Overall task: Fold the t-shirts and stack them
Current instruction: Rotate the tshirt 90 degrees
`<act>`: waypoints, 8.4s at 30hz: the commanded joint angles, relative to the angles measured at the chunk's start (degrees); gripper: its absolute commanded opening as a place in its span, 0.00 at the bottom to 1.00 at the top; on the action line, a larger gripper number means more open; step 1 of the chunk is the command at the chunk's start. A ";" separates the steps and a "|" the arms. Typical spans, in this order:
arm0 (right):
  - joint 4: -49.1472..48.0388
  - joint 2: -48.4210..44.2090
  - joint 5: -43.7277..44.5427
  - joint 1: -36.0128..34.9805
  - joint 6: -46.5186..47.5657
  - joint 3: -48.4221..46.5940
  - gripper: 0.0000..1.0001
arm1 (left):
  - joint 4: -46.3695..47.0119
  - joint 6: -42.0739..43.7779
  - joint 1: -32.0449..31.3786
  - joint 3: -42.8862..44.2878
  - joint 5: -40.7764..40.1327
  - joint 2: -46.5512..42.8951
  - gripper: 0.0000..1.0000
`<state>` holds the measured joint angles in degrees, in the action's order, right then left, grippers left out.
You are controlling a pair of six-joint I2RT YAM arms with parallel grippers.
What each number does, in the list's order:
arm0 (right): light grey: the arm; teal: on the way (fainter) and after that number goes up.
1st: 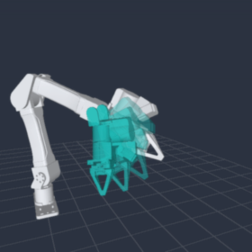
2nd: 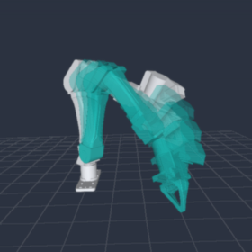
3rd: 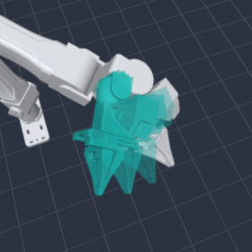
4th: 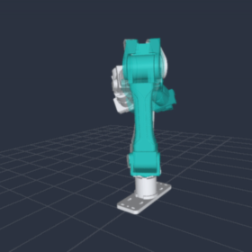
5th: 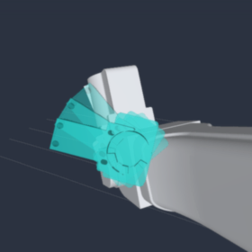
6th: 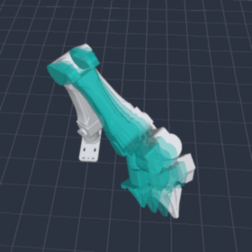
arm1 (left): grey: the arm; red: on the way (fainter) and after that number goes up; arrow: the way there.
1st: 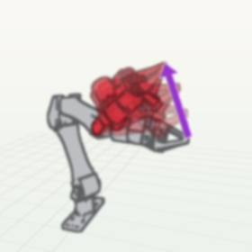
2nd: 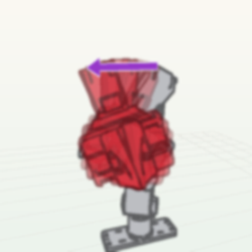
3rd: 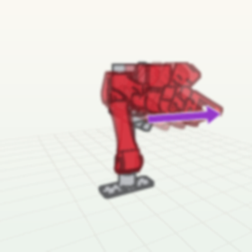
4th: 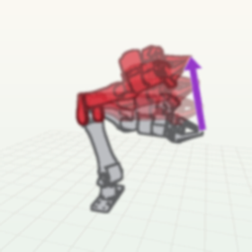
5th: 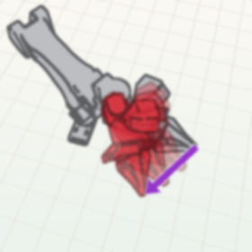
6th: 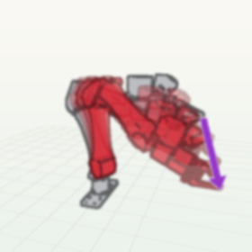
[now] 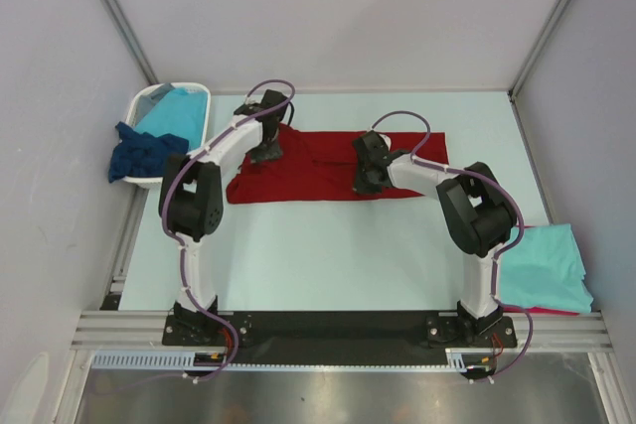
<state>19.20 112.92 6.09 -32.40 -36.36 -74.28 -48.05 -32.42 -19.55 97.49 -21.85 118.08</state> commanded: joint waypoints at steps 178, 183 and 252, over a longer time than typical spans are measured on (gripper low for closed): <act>21.23 16.54 2.44 15.35 7.80 -34.09 0.40 | 2.17 3.77 -0.75 5.78 10.51 7.69 0.60; 21.14 18.03 1.74 15.88 7.62 -34.18 0.39 | 2.00 3.68 -0.14 6.31 12.18 9.71 0.58; 18.94 -7.71 2.26 6.30 -7.41 9.76 0.00 | 5.52 -2.73 -7.96 -33.32 13.15 -17.27 0.00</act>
<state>29.23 107.11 5.56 -25.56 -42.70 -69.10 -37.80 -33.82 -26.89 67.31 -8.75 104.31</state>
